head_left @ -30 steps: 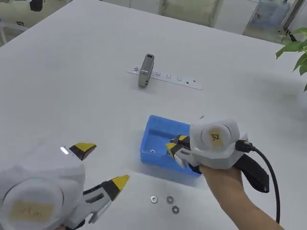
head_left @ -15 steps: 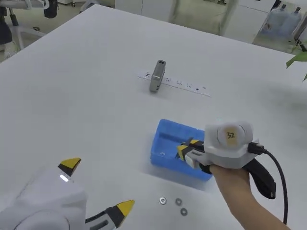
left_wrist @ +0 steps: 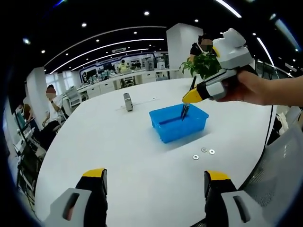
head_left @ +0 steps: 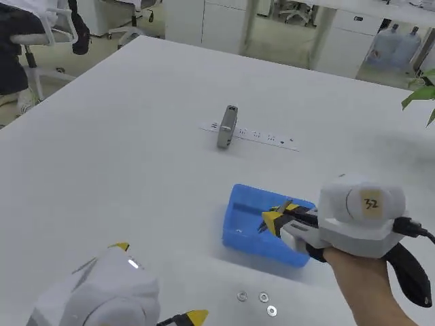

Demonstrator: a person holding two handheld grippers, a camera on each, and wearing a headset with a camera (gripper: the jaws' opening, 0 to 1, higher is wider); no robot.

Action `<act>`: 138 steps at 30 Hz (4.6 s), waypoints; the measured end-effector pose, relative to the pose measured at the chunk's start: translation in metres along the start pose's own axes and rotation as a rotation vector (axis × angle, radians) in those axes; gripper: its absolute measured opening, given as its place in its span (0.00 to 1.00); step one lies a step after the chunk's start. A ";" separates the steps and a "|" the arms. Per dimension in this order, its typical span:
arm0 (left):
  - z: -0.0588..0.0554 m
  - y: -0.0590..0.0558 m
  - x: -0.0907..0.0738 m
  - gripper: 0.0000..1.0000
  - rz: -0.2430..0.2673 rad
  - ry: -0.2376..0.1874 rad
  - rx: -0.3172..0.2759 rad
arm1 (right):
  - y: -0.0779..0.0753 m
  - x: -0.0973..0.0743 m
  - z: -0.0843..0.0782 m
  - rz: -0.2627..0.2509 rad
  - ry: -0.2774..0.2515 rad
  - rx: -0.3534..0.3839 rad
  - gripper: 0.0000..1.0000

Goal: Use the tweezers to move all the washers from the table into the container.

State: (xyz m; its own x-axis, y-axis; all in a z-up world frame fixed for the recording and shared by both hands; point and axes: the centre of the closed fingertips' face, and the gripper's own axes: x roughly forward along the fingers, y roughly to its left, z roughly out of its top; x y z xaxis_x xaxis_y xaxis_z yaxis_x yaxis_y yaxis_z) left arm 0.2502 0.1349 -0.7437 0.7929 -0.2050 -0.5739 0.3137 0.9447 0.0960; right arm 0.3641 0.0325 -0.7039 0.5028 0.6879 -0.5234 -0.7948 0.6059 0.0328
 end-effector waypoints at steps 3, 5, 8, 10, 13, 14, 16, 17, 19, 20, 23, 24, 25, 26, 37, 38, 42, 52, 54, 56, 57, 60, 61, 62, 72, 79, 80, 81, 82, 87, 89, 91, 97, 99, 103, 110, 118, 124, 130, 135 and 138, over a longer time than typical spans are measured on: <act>0.001 -0.001 0.000 0.87 -0.006 -0.010 -0.004 | 0.011 -0.005 -0.007 0.026 -0.003 0.053 0.04; 0.001 -0.002 0.000 0.88 -0.010 -0.009 -0.004 | 0.015 -0.004 -0.020 0.028 0.014 0.081 0.04; 0.002 -0.003 0.000 0.89 -0.010 -0.012 0.005 | 0.023 -0.003 -0.039 0.045 0.047 0.130 0.04; 0.005 -0.006 -0.001 0.93 -0.030 -0.030 -0.013 | 0.026 -0.001 -0.048 0.049 0.063 0.141 0.04; 0.005 -0.006 -0.001 0.95 -0.024 -0.030 -0.004 | 0.029 0.000 -0.055 0.049 0.081 0.142 0.04; 0.004 -0.006 -0.001 0.95 -0.022 -0.027 0.002 | 0.031 0.000 -0.057 0.054 0.087 0.151 0.04; 0.004 -0.007 0.000 0.96 -0.021 -0.022 0.014 | 0.035 0.003 -0.062 0.056 0.096 0.148 0.04; 0.004 -0.008 0.000 0.97 -0.023 -0.022 0.018 | 0.036 0.004 -0.064 0.058 0.103 0.147 0.04; 0.003 -0.010 0.001 0.98 -0.027 -0.015 0.031 | 0.040 0.005 -0.069 0.060 0.123 0.137 0.04; 0.003 -0.011 0.001 0.98 -0.024 -0.014 0.042 | 0.041 0.005 -0.072 0.057 0.129 0.114 0.04; 0.003 -0.010 0.000 0.98 -0.022 -0.018 0.050 | 0.048 0.005 -0.075 0.061 0.140 0.105 0.04; 0.003 -0.010 0.000 0.97 -0.022 -0.015 0.051 | 0.049 0.007 -0.077 0.062 0.141 0.106 0.04; 0.001 -0.009 0.001 0.96 -0.021 -0.005 0.053 | 0.048 0.008 -0.080 0.060 0.146 0.111 0.04; 0.000 -0.009 0.001 0.96 -0.020 0.000 0.052 | 0.048 0.008 -0.080 0.056 0.142 0.112 0.04; -0.002 -0.008 0.002 0.95 -0.010 0.014 0.066 | 0.044 0.009 -0.078 0.032 0.128 0.095 0.04; -0.002 -0.008 0.002 0.95 -0.011 0.015 0.063 | 0.044 0.008 -0.078 0.030 0.126 0.086 0.04; -0.002 -0.007 0.002 0.95 -0.007 0.012 0.062 | 0.046 0.010 -0.077 0.031 0.122 0.079 0.03; -0.005 -0.010 0.003 0.95 -0.018 0.029 0.076 | 0.045 0.012 -0.076 0.016 0.122 0.084 0.02; -0.005 -0.009 0.003 0.95 -0.017 0.033 0.078 | 0.045 0.012 -0.076 0.017 0.125 0.085 0.02; -0.005 -0.009 0.003 0.95 -0.014 0.030 0.076 | 0.043 0.011 -0.076 0.011 0.124 0.085 0.02; -0.005 -0.009 0.003 0.95 -0.013 0.030 0.074 | 0.042 0.009 -0.073 0.011 0.120 0.090 0.02; -0.005 -0.008 0.003 0.95 -0.010 0.031 0.076 | 0.040 0.005 -0.066 0.009 0.099 0.107 0.02; -0.005 -0.008 0.003 0.95 -0.010 0.031 0.077 | 0.038 0.003 -0.063 0.007 0.094 0.107 0.02; -0.005 -0.008 0.003 0.95 -0.010 0.032 0.079 | 0.036 0.002 -0.059 0.002 0.086 0.106 0.02; -0.006 -0.008 0.003 0.94 -0.011 0.040 0.088 | 0.012 -0.012 -0.020 -0.051 0.002 0.072 0.02; -0.007 -0.008 0.004 0.94 -0.010 0.044 0.087 | -0.013 -0.010 -0.002 -0.098 -0.034 0.061 0.02; -0.007 -0.008 0.004 0.94 -0.010 0.040 0.084 | -0.016 -0.010 -0.001 -0.102 -0.038 0.063 0.02; -0.007 -0.008 0.004 0.94 -0.010 0.044 0.081 | -0.020 -0.009 0.002 -0.106 -0.047 0.075 0.02; -0.008 -0.007 0.004 0.94 -0.008 0.049 0.082 | -0.022 -0.008 0.004 -0.111 -0.053 0.080 0.02; -0.009 -0.007 0.004 0.93 -0.007 0.053 0.085 | -0.037 0.003 0.001 -0.137 -0.044 0.084 0.02; -0.010 -0.007 0.004 0.93 -0.008 0.058 0.086 | -0.043 0.010 -0.008 -0.144 -0.022 0.099 0.02; -0.010 -0.007 0.004 0.92 -0.006 0.059 0.087 | -0.047 0.015 -0.014 -0.150 -0.010 0.113 0.02; -0.011 -0.007 0.005 0.92 -0.010 0.068 0.089 | -0.054 0.030 -0.038 -0.153 0.048 0.123 0.02; -0.013 -0.009 0.005 0.91 -0.018 0.078 0.092 | -0.054 0.033 -0.043 -0.150 0.061 0.124 0.02; -0.012 -0.010 0.006 0.90 -0.023 0.074 0.096 | -0.054 0.036 -0.050 -0.149 0.079 0.124 0.03; -0.013 -0.010 0.005 0.89 -0.026 0.078 0.091 | -0.054 0.036 -0.050 -0.146 0.077 0.129 0.03; -0.013 -0.010 0.005 0.88 -0.024 0.078 0.093 | -0.050 0.037 -0.052 -0.064 0.112 0.018 0.04; -0.014 -0.010 0.005 0.87 -0.024 0.083 0.101 | -0.043 0.039 -0.051 0.018 0.145 -0.088 0.04; -0.015 -0.010 0.005 0.86 -0.022 0.090 0.103 | -0.038 0.040 -0.052 0.030 0.171 -0.194 0.04; -0.016 -0.010 0.005 0.86 -0.023 0.097 0.110 | -0.038 0.040 -0.051 0.028 0.173 -0.171 0.04; -0.016 -0.010 0.005 0.86 -0.022 0.096 0.112 | -0.038 0.040 -0.052 0.016 0.181 -0.163 0.03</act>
State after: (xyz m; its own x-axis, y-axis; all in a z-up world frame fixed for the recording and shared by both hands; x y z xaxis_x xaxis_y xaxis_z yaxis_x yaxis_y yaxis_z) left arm 0.2432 0.1285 -0.7607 0.7333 -0.1950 -0.6514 0.3914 0.9044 0.1698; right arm 0.3967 0.0159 -0.7701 0.4321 0.6051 -0.6687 -0.8539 0.5130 -0.0876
